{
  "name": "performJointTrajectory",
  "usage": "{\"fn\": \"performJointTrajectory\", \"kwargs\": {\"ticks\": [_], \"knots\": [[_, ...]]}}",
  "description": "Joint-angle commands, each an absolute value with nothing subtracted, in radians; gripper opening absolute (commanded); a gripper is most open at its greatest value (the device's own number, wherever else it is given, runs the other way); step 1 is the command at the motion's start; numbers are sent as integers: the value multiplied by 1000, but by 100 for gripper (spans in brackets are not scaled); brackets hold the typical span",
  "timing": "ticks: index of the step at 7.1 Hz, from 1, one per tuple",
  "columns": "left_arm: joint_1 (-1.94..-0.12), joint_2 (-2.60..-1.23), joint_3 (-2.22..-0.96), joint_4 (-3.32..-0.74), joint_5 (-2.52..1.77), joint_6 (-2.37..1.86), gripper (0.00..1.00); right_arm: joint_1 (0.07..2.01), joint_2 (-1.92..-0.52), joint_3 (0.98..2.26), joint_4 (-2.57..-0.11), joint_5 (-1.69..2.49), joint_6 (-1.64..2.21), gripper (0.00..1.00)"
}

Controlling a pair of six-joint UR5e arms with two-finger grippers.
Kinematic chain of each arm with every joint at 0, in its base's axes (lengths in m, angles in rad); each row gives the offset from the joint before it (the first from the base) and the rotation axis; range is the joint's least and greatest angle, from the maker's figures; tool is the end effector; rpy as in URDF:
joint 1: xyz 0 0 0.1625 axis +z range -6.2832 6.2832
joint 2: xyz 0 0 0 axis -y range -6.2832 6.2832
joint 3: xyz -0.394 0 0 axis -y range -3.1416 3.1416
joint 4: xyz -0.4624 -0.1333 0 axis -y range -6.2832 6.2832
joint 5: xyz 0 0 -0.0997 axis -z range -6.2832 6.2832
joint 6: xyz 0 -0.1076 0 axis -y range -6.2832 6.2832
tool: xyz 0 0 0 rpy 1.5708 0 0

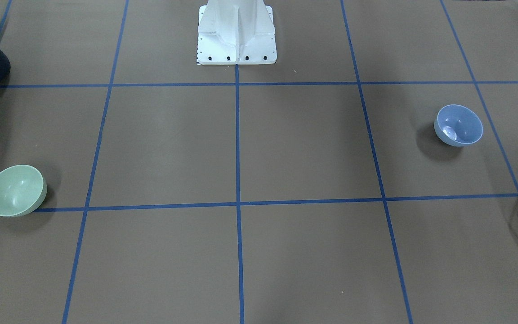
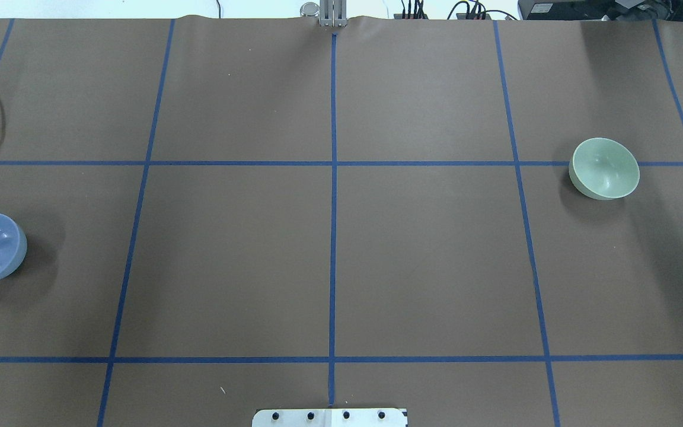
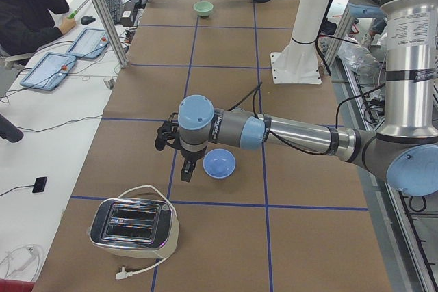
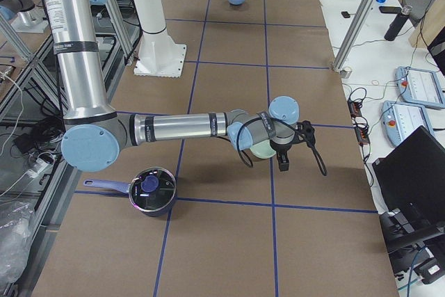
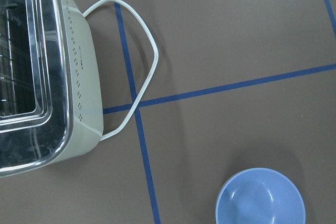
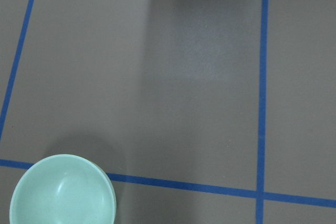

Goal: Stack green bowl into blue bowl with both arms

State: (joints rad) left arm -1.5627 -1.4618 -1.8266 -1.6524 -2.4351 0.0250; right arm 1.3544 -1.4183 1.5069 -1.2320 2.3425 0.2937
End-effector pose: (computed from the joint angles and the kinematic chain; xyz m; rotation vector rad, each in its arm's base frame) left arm -0.0472 -0.5279 0.5320 0.2213 0.8589 0.1296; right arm -0.0812 -0.6406 0.5399 0.2009 -0.8368 -0.0924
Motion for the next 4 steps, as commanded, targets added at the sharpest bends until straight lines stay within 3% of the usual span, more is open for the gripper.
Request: {"fn": "performJointTrajectory", "kwargs": {"ticks": [1,4], "knots": [[-1523,-1392,-1798,-1811,-2434,-78,97,1267,-1368,1461,-1223,2304,310,100],[-1410,-1356,-1773,-1983,-2372,-268,97,1259,-1316,1399,-1223,2287,310,100]]}}
